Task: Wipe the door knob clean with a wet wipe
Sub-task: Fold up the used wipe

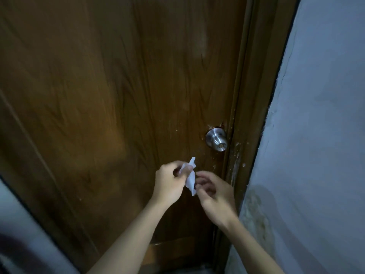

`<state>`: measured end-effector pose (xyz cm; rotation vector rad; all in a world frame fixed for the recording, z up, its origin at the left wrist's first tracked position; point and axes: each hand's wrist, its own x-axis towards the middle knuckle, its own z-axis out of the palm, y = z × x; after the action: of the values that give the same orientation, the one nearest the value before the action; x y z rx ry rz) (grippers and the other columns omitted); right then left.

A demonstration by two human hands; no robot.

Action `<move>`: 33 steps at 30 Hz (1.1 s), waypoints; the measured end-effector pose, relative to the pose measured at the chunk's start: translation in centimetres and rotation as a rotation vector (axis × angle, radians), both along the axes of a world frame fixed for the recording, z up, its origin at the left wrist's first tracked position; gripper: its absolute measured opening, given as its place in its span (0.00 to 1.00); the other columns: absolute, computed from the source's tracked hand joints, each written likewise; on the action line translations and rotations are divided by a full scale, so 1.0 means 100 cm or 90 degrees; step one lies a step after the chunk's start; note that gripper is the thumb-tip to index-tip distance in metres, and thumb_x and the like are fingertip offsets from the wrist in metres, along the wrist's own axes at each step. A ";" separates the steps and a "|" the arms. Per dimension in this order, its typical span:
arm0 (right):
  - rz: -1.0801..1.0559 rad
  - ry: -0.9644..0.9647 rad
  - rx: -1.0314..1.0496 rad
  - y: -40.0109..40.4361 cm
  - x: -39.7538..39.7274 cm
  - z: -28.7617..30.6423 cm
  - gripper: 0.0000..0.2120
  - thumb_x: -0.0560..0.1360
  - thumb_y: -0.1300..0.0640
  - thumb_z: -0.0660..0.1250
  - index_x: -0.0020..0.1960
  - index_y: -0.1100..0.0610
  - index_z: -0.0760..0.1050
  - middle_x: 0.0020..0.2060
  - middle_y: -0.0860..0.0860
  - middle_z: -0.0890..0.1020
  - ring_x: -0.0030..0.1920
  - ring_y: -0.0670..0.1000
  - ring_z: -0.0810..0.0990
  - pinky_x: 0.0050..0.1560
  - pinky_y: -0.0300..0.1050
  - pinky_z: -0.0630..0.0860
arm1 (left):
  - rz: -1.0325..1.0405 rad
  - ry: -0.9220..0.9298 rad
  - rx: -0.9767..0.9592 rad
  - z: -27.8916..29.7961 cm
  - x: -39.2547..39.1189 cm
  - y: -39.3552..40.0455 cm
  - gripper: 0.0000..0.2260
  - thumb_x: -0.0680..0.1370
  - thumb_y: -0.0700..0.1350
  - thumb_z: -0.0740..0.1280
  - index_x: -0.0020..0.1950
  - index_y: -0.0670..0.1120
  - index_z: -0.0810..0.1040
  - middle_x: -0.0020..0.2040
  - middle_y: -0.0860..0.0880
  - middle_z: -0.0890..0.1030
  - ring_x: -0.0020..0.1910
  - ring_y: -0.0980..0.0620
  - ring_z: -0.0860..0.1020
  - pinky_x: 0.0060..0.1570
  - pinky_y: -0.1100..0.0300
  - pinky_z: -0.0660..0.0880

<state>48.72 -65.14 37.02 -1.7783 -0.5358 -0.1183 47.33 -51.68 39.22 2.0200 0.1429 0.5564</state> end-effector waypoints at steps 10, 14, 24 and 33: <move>-0.006 0.054 0.029 -0.025 -0.123 -0.017 0.03 0.70 0.60 0.71 0.44 0.55 0.80 0.37 0.49 0.83 0.37 0.46 0.82 0.38 0.38 0.79 | -0.030 -0.001 -0.174 -0.017 -0.129 -0.020 0.06 0.74 0.42 0.68 0.49 0.50 0.74 0.48 0.46 0.82 0.42 0.53 0.81 0.33 0.66 0.77; -0.007 0.154 0.088 -0.053 -0.165 -0.019 0.03 0.73 0.62 0.67 0.42 0.58 0.80 0.35 0.51 0.81 0.35 0.46 0.79 0.36 0.38 0.77 | -0.010 0.033 -0.091 -0.026 -0.174 -0.036 0.15 0.70 0.42 0.72 0.54 0.51 0.73 0.53 0.52 0.78 0.49 0.58 0.78 0.42 0.67 0.75; -0.030 0.166 0.072 -0.161 -0.232 -0.017 0.06 0.75 0.62 0.65 0.42 0.54 0.79 0.37 0.49 0.80 0.38 0.43 0.78 0.39 0.37 0.76 | -0.322 0.163 -0.112 -0.035 -0.236 -0.139 0.09 0.75 0.42 0.67 0.47 0.57 0.79 0.46 0.54 0.83 0.46 0.59 0.81 0.45 0.66 0.76; -0.132 0.237 0.128 -0.295 -0.263 -0.050 0.06 0.73 0.68 0.66 0.44 0.60 0.79 0.36 0.57 0.83 0.37 0.50 0.82 0.39 0.40 0.79 | -0.362 0.217 -0.223 -0.071 -0.237 -0.283 0.07 0.74 0.36 0.66 0.44 0.48 0.80 0.37 0.47 0.82 0.34 0.58 0.80 0.36 0.69 0.75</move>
<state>22.43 -94.61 31.99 -1.6050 -0.0678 0.0166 23.65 -79.96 32.16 1.6887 -0.1228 -0.1660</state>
